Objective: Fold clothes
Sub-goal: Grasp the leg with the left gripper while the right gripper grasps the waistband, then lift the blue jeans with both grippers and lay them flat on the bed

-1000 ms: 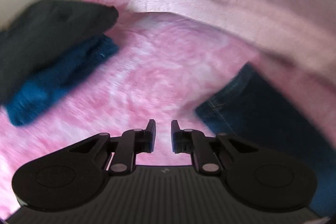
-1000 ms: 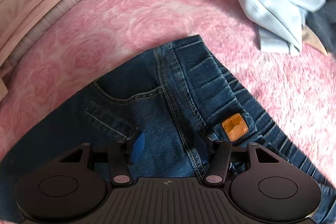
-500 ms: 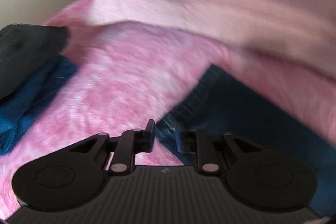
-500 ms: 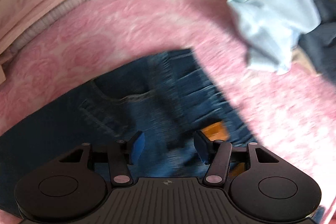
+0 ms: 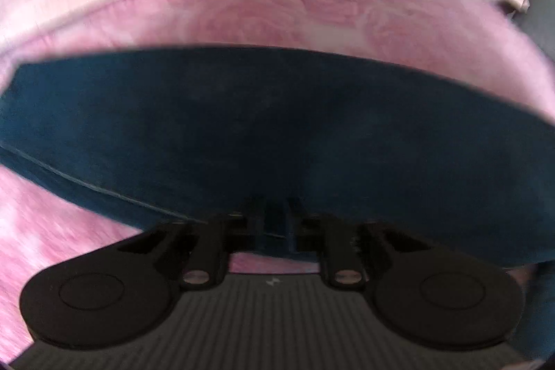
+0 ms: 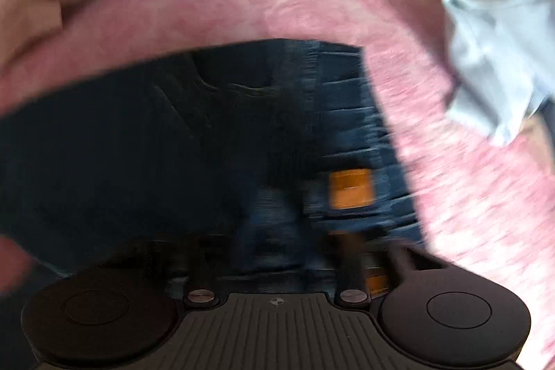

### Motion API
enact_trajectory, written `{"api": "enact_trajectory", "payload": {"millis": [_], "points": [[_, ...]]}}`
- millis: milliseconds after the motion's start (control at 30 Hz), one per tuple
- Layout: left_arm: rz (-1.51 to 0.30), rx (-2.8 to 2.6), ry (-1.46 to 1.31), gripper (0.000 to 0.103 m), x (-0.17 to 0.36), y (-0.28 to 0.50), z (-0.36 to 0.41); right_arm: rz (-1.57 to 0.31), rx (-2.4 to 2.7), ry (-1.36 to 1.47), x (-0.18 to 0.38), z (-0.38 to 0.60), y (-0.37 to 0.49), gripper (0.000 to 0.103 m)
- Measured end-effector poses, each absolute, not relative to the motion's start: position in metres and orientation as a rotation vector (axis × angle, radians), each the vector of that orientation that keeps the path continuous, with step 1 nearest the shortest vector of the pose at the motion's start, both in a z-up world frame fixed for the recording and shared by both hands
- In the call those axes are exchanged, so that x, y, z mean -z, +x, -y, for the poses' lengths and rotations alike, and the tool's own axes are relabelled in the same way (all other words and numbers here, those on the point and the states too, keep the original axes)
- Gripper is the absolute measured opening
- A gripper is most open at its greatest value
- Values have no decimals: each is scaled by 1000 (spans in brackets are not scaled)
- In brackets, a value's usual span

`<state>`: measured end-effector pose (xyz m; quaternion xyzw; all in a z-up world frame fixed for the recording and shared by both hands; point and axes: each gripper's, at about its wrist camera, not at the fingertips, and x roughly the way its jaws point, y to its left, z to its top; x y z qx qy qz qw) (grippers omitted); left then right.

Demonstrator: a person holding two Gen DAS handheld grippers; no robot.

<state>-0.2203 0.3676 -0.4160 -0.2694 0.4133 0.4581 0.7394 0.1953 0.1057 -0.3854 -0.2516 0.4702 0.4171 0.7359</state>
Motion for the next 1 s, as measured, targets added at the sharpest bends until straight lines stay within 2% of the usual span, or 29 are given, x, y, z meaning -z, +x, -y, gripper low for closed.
{"api": "enact_trajectory", "payload": {"millis": [133, 300, 533, 767, 833, 867, 900, 1000], "points": [[-834, -1040, -655, 8, 392, -223, -363, -1045, -837, -411, 361, -81, 224, 19], [-768, -842, -710, 8, 372, -188, -322, -1096, -923, -327, 354, -61, 235, 19], [-747, -603, -775, 8, 386, -109, -265, -1093, -1005, -403, 368, -59, 223, 19], [-759, -688, -827, 8, 392, -114, -269, -1138, -1042, -274, 362, -20, 255, 20], [-758, -721, -841, 8, 392, -121, -275, -1151, -1052, -256, 362, -17, 269, 27], [-757, -732, -843, 8, 391, -123, -276, -1164, -1056, -260, 364, -17, 276, 45], [-759, -737, -841, 8, 389, -124, -277, -1179, -1064, -263, 367, -18, 282, 56], [-775, -744, -823, 8, 387, -126, -278, -1250, -1154, -204, 381, -19, 301, 56]]}}
